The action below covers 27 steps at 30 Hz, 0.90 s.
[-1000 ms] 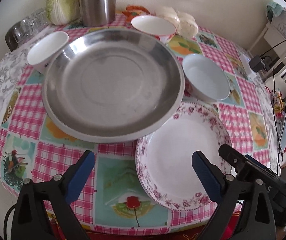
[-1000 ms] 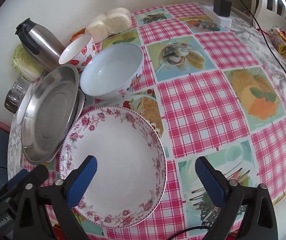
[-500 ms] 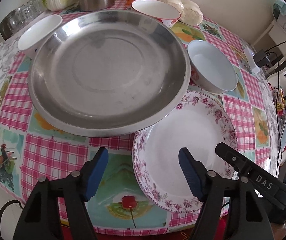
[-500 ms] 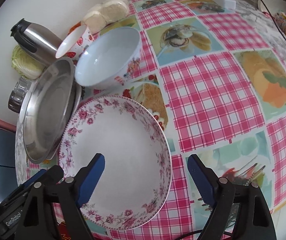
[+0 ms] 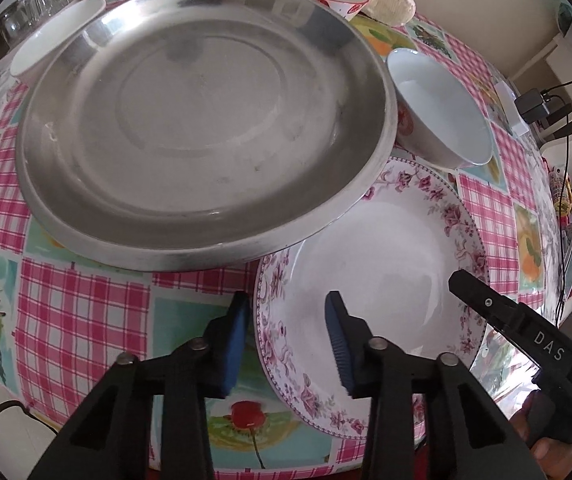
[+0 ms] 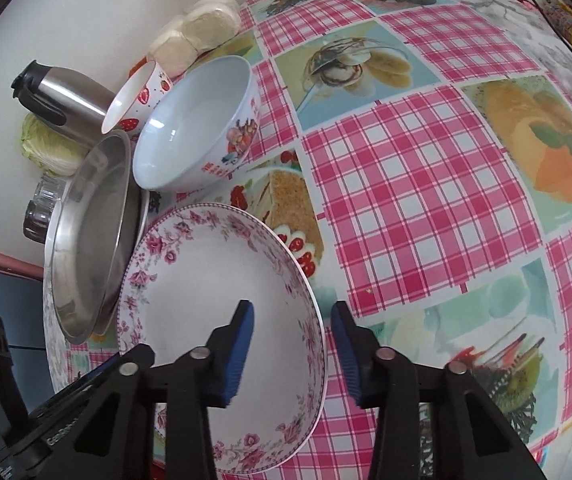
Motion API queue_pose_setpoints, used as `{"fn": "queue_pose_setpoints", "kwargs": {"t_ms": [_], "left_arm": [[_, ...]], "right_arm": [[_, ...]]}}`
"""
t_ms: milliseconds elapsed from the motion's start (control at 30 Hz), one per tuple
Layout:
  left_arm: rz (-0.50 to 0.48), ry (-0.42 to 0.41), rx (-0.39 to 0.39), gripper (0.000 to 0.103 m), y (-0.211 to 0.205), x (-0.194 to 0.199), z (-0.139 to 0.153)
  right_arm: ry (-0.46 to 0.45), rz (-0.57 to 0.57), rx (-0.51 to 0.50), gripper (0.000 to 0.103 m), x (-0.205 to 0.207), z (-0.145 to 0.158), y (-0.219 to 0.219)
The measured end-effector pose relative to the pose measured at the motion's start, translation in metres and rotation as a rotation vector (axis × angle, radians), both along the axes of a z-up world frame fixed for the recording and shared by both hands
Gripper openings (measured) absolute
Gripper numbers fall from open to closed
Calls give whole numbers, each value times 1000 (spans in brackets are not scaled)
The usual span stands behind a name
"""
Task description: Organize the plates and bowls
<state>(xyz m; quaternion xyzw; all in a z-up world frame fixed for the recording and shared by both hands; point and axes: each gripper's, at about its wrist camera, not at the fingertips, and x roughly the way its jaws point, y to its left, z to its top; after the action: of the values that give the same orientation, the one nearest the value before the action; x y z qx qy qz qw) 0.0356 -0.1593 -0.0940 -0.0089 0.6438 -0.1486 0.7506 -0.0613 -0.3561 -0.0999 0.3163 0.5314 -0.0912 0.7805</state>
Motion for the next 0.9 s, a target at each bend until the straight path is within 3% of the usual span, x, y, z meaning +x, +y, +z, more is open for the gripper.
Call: {"fn": "queue_pose_setpoints", "kwargs": {"t_ms": [200, 633, 900], "left_arm": [[-1, 5, 0, 33, -7, 4, -6], [-31, 21, -52, 31, 8, 2, -13], [-54, 49, -104, 27, 5, 3, -18]], "right_arm": [[-31, 15, 22, 35, 8, -5, -2], [-44, -6, 59, 15, -3, -12, -30], [-72, -57, 99, 15, -25, -11, -49]]}}
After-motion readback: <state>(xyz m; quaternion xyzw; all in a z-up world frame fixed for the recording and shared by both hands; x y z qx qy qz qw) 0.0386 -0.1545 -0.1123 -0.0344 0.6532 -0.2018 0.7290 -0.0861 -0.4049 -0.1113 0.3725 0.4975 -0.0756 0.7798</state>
